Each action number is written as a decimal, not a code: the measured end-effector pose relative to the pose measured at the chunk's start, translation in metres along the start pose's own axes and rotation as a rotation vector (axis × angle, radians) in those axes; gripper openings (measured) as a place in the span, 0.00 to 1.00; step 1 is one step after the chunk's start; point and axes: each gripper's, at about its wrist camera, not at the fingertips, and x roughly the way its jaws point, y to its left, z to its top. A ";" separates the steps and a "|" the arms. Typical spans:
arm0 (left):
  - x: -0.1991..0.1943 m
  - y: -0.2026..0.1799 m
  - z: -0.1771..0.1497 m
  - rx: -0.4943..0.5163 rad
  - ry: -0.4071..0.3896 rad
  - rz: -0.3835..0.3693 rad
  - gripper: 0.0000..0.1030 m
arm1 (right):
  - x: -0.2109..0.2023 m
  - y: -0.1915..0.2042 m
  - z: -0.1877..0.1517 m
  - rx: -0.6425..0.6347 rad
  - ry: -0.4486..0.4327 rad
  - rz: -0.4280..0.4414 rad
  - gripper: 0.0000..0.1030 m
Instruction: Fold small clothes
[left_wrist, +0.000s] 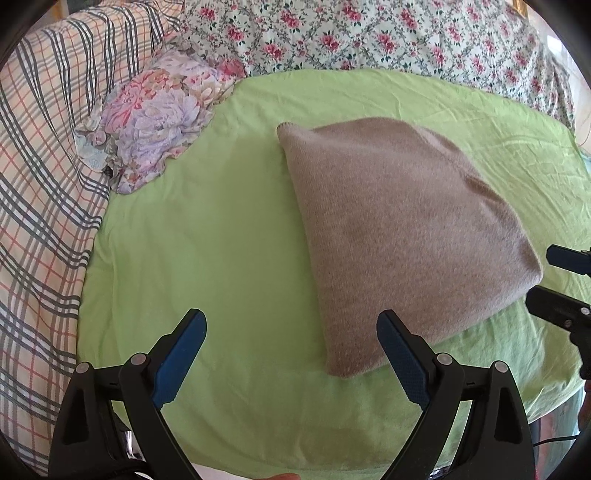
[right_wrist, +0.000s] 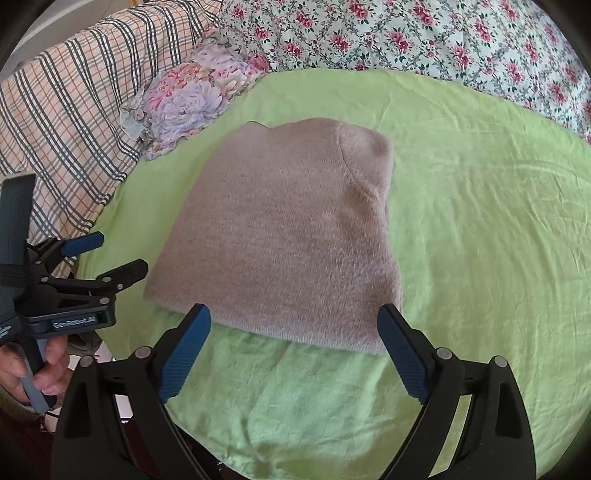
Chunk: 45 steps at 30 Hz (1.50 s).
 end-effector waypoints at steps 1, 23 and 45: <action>-0.001 0.000 0.001 -0.003 -0.003 -0.002 0.92 | 0.000 0.000 0.001 -0.003 -0.001 -0.002 0.90; 0.011 -0.007 0.023 -0.002 -0.014 -0.042 0.92 | 0.019 -0.013 0.029 0.000 0.004 -0.022 0.94; 0.029 -0.012 0.032 -0.001 0.025 -0.076 0.93 | 0.035 -0.024 0.034 0.010 0.034 -0.021 0.94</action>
